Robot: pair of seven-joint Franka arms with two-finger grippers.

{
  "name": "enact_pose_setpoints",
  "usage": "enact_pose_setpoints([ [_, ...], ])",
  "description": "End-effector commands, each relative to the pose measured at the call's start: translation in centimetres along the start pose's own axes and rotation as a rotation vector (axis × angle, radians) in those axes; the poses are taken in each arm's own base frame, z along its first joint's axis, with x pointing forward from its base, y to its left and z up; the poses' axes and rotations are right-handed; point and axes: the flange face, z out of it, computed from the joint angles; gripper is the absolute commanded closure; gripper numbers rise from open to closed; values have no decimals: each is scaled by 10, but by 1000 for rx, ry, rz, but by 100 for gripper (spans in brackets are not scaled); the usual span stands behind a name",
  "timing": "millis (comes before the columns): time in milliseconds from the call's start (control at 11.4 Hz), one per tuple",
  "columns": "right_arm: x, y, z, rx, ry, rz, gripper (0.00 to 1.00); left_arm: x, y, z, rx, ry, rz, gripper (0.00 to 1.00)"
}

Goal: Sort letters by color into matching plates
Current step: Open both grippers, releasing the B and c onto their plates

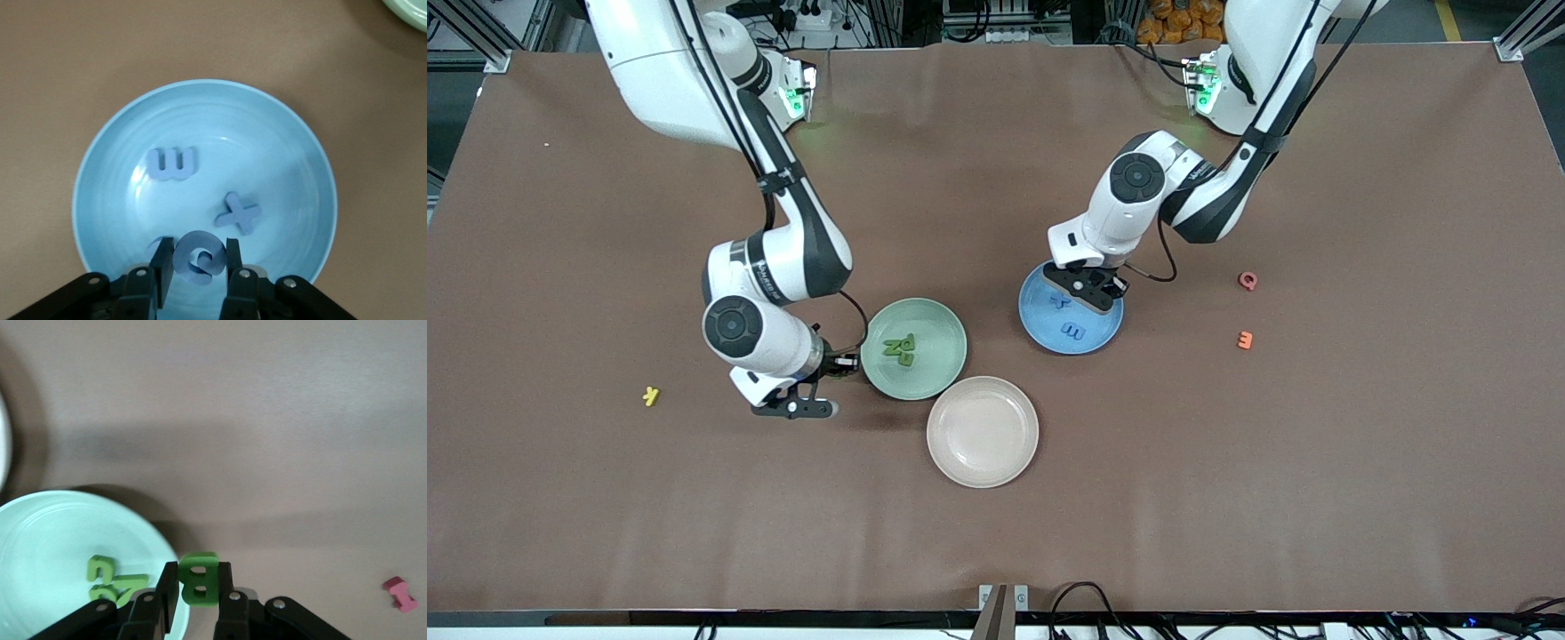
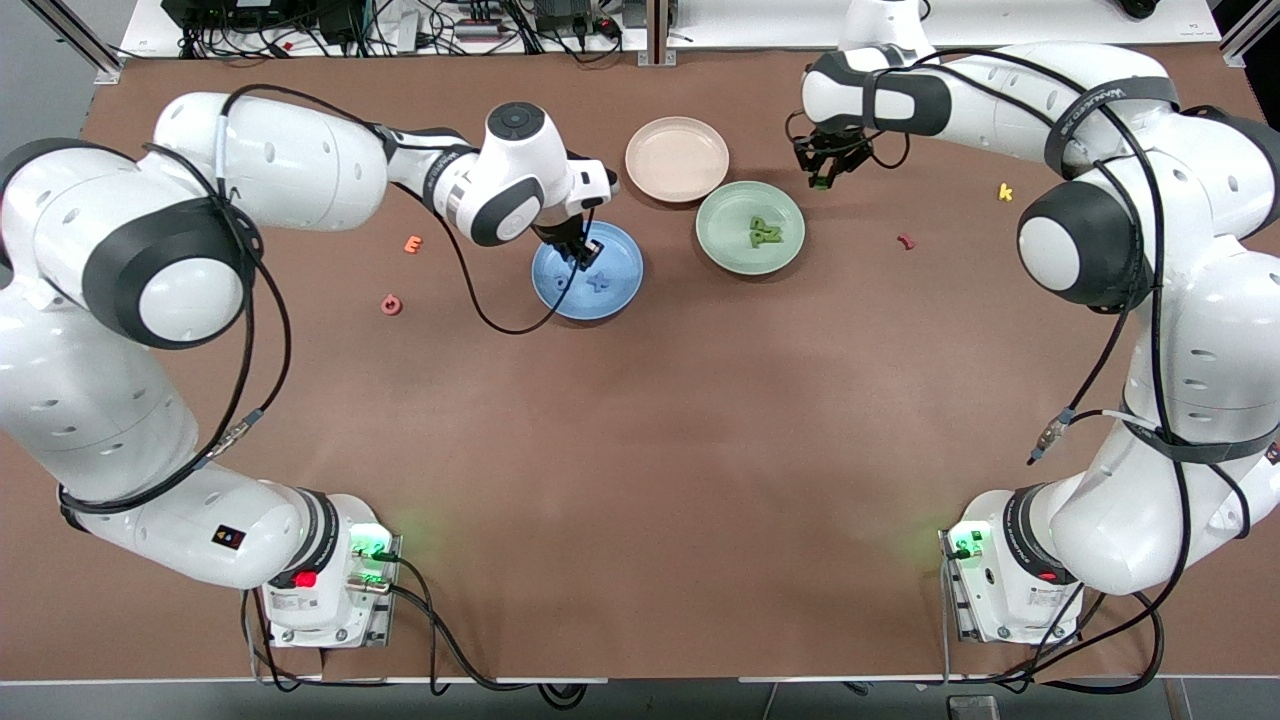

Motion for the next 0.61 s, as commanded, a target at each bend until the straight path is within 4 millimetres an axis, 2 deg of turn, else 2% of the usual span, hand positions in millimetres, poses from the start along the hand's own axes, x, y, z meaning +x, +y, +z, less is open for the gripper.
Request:
enact_pose_setpoints([
  [0, -11, -30, -3, 1, -8, -50, 89, 8, 8, 8, -3, -12, -21, 97],
  [88, -14, -39, 4, 0, -18, -63, 89, 8, 7, 10, 0, -13, -8, 1],
  [263, -26, -60, 14, -6, -31, -98, 89, 12, 8, 9, 11, -4, 4, 0],
  [526, -37, -80, 24, -15, -43, -131, 89, 13, 8, 9, 11, -2, 5, 0],
])
